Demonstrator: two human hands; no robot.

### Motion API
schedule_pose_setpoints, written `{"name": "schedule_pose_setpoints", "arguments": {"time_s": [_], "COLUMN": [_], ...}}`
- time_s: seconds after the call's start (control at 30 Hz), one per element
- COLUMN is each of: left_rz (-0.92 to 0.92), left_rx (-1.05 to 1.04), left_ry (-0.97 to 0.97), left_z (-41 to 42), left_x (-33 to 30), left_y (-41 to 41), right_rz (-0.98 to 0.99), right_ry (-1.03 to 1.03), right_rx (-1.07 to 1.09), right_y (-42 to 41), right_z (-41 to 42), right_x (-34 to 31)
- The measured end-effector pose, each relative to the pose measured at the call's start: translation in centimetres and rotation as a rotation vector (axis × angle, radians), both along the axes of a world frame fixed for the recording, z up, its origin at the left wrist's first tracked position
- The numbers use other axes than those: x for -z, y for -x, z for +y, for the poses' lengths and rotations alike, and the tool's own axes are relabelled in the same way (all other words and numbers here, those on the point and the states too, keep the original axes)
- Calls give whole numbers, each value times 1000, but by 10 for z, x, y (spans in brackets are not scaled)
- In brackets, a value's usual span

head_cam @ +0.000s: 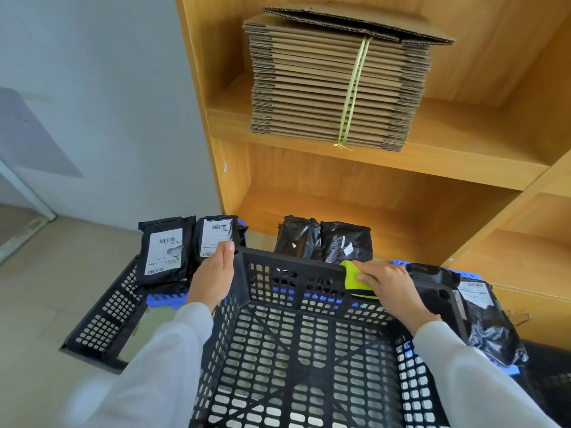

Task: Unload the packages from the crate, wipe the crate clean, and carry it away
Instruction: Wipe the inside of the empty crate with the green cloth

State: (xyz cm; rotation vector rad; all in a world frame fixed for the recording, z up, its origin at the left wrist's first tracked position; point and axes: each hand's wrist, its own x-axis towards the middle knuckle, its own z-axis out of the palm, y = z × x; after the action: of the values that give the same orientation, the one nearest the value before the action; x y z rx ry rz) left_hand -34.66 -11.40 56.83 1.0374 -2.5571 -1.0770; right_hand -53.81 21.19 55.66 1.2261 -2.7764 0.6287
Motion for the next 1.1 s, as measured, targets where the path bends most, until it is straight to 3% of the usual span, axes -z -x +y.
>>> {"name": "schedule_pose_setpoints", "arguments": {"time_s": [0.2, 0.47, 0.57, 0.77, 1.0, 1.1], "left_rz": [3, 44, -4, 103, 56, 23], "left_rx": [27, -15, 12, -23, 107, 106], "left_ry": [87, 28, 122, -26, 136, 203], "left_z": [-3, -6, -7, -10, -8, -10], "left_x": [4, 13, 17, 13, 11, 17], "left_y": [1, 4, 5, 3, 0, 1], "right_rz": [18, 161, 174, 140, 240, 131], "right_ry": [-5, -16, 3, -6, 40, 33], "right_rx": [-41, -105, -116, -153, -119, -146], "right_y": [-19, -50, -58, -70, -79, -75], "right_z": [-60, -143, -168, -217, -232, -229], "right_x": [0, 3, 5, 9, 13, 13]}}
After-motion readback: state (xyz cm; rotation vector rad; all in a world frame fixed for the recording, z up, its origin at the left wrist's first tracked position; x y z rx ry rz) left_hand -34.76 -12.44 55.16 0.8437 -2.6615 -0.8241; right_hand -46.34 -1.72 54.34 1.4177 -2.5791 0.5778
